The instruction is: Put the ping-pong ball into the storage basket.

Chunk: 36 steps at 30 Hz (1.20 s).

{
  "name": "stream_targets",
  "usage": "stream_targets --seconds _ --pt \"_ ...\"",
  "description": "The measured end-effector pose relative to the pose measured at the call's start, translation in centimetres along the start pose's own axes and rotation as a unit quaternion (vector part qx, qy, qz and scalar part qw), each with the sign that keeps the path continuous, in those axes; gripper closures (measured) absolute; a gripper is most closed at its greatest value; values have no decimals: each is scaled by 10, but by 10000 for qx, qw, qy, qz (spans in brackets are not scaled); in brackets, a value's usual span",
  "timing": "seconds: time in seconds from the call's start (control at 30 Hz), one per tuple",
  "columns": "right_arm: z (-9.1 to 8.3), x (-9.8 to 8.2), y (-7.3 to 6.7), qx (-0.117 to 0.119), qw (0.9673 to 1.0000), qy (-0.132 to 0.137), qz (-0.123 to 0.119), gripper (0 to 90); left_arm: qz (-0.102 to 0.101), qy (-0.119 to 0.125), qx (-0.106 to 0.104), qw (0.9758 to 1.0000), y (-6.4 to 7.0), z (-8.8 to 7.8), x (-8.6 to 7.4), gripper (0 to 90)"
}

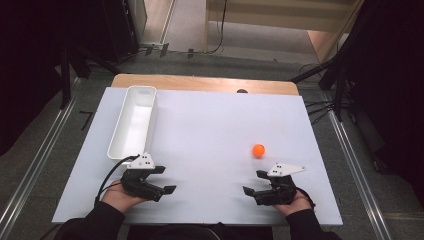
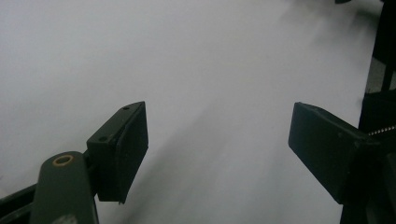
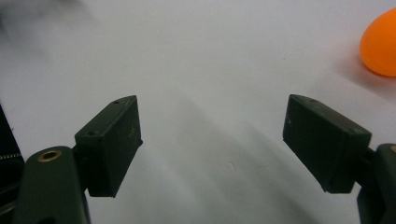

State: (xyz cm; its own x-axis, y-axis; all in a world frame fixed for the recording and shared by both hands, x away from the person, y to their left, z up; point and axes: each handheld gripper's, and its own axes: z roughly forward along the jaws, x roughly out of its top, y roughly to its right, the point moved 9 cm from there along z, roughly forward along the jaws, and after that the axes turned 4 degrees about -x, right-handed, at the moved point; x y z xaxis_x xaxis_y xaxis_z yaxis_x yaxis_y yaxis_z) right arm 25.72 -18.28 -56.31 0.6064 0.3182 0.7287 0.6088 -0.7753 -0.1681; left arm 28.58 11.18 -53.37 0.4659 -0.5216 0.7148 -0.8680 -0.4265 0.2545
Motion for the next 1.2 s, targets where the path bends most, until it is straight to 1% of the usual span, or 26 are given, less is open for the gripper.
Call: stream_targets --seconds 0.03,0.07,0.1,0.13,0.17,0.27,0.4,0.5,0.57,0.67,0.73,0.77,0.87,0.97,1.2 --pt "0 0 0 3 10000 -3 -4 180 -21 16 36 10000 0 1 1 206" --pt "0 0 0 -1 10000 -9 -14 180 -2 -11 76 10000 0 1 2 187" --pt "0 0 0 9 10000 -3 -28 180 -46 -8 63 10000 1 2 4 159" --pt "1 0 0 8 10000 3 -34 180 -80 22 22 10000 2 3 5 155" --pt "0 0 0 8 10000 4 -29 180 -63 29 -11 10000 3 3 6 155" --pt "1 0 0 -10 10000 1 -28 180 -43 56 26 10000 3 4 9 135" --pt "1 0 0 -11 10000 -8 5 179 -16 79 -11 10000 6 5 13 135" --pt "2 0 -1 16 10000 -25 -28 180 -8 87 0 10000 6 7 16 135" --pt "3 0 -2 28 10000 -26 -44 180 37 77 14 10000 6 9 19 135" --pt "3 0 -2 30 10000 -35 -50 180 13 87 -21 10000 5 13 24 135" --pt "3 0 -2 28 10000 -35 -49 180 37 53 8 10000 4 16 27 135" --pt "3 0 -2 26 10000 -37 -50 180 21 78 16 10000 4 17 28 135" --pt "2 0 -2 30 10000 -28 -59 180 12 93 -2 10000 4 19 30 136" --pt "2 0 -2 29 10000 -30 -46 180 14 69 32 10000 1 21 32 136" --pt "3 0 -3 32 10000 -65 -39 180 -10 120 19 9999 -1 24 37 136"
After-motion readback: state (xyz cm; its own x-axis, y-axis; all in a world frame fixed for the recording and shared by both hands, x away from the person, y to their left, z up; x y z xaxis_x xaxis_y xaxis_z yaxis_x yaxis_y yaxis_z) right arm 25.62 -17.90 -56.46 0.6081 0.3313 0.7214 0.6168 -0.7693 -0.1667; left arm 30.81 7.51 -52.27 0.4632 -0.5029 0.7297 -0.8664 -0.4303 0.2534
